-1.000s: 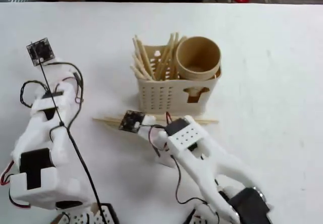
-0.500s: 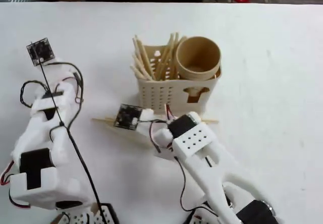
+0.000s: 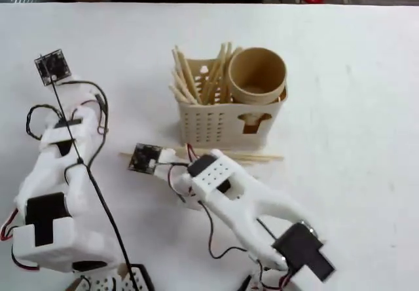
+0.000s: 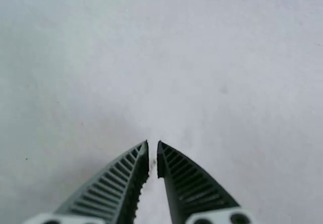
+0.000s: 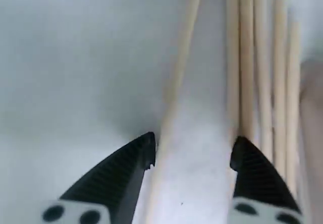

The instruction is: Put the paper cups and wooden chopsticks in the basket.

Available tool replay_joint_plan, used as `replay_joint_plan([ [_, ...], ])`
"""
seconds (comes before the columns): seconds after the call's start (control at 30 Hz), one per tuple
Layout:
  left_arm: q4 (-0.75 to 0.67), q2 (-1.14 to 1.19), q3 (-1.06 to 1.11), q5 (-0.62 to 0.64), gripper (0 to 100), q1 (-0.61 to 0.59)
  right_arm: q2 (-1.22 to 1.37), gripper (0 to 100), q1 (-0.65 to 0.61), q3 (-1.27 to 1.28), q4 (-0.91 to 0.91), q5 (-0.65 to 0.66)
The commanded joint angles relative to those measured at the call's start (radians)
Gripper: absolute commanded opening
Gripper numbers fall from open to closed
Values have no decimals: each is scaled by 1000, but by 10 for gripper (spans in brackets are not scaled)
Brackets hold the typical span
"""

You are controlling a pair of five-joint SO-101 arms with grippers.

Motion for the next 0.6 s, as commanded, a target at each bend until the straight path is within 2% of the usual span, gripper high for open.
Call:
replay_joint_plan([
  [0.0, -25, -2, -57, -11, 50, 19, 58, 159, -8, -23, -1, -9],
  [0.23, -25, -2, -57, -11, 50, 19, 30, 19, -4, -14, 2, -11],
  [0.4, -25, -2, -57, -11, 50, 19, -19, 17, -4, 2, 30, -48],
  [0.57, -25, -2, -57, -11, 50, 19, -265, 17, 2, 6, 171, -52],
])
